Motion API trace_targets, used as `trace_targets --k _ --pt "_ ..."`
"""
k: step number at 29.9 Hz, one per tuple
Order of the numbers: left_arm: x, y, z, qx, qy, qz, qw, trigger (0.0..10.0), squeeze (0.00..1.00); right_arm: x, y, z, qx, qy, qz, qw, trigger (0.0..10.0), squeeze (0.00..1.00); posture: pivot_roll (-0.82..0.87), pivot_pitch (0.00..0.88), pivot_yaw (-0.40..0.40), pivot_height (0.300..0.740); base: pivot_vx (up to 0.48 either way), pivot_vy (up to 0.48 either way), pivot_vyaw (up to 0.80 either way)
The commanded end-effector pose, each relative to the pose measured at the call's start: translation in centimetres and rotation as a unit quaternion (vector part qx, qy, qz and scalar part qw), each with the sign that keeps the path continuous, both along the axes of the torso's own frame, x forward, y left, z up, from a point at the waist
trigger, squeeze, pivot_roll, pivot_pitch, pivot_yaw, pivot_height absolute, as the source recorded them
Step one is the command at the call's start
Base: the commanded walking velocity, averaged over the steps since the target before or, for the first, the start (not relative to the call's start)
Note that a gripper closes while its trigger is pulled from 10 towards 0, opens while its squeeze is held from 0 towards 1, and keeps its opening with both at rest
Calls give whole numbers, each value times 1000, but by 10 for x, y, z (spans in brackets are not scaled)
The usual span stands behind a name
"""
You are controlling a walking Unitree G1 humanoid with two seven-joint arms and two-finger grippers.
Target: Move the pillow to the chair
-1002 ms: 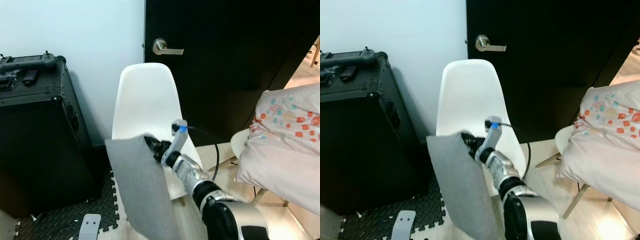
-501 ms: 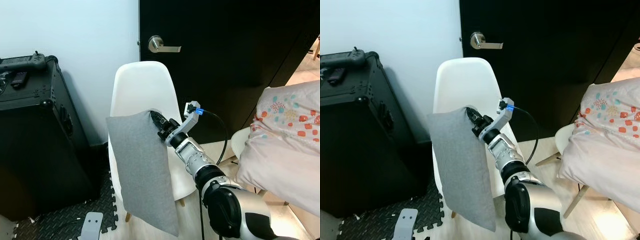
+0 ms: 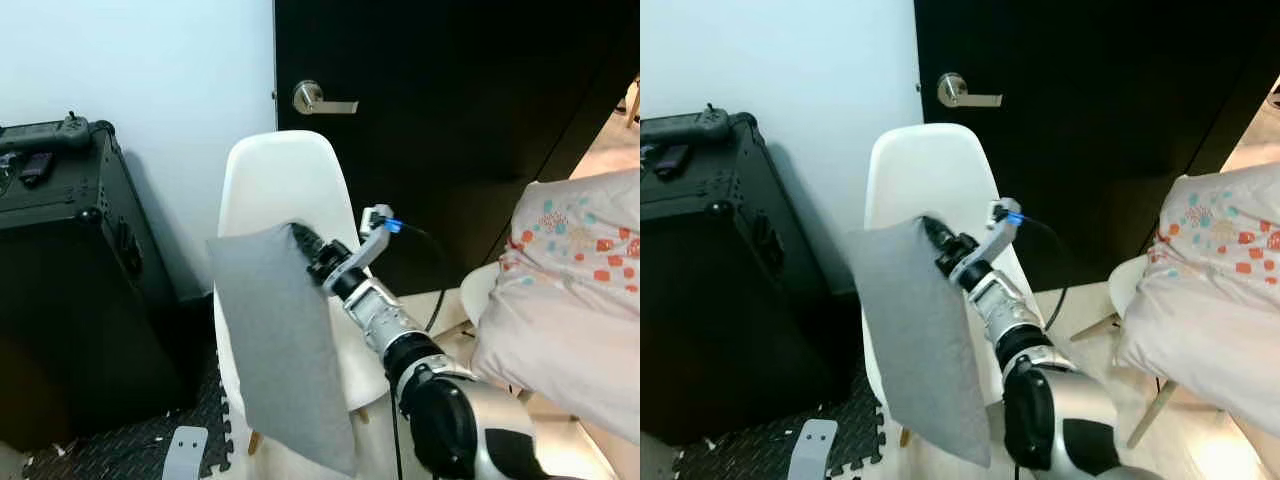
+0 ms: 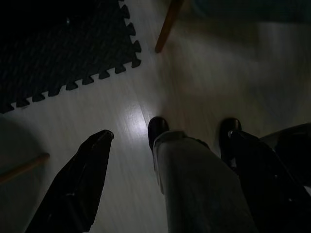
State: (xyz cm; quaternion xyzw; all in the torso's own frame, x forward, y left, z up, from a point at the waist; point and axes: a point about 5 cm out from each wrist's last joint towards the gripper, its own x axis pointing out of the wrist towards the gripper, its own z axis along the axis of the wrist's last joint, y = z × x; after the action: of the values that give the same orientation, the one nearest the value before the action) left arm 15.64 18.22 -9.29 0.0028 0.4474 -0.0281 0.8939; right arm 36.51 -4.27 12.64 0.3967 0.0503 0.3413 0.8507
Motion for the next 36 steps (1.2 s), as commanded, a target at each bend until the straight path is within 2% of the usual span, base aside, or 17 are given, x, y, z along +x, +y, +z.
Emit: trace_targets --k 1,8,23,27,30,31,33,36 --pt "-6 -2 -3 -4 13 -3 1000 10000 0 2 1 8 -1 -28 3 1000 10000 0 108 17 -55 740 480 0 0" --pt "-6 -4 -3 -6 14 -6 1000 10000 0 -1 7 6 -11 -35 20 999 10000 0 105 19 -53 740 480 0 0" --pt "-7 -6 -4 -9 13 -5 1000 10000 0 1 5 8 -16 -37 8 999 10000 0 106 29 -50 740 480 0 0" --pt "-7 -7 -4 -12 13 2 1000 10000 0 1 3 7 -24 -31 -1 999 10000 0 109 34 -50 740 0 0 0" --pt "-6 -7 -4 -14 13 4 1000 10000 0 2 1 -1 -80 -13 -23 996 10000 0 109 34 -50 740 0 0 0" --pt "-6 -7 -4 -13 13 4 1000 10000 0 1 -1 -11 -150 12 -39 988 10000 0 108 39 -50 740 0 0 0" --pt "-6 -8 -4 -12 13 3 1000 10000 0 -1 -6 -26 -251 40 -64 965 10000 0 109 40 -51 740 0 0 0" --pt "-7 -8 -4 -11 14 2 1000 10000 0 -4 -11 -36 -296 66 -81 950 10000 0 113 45 -52 740 0 0 0"
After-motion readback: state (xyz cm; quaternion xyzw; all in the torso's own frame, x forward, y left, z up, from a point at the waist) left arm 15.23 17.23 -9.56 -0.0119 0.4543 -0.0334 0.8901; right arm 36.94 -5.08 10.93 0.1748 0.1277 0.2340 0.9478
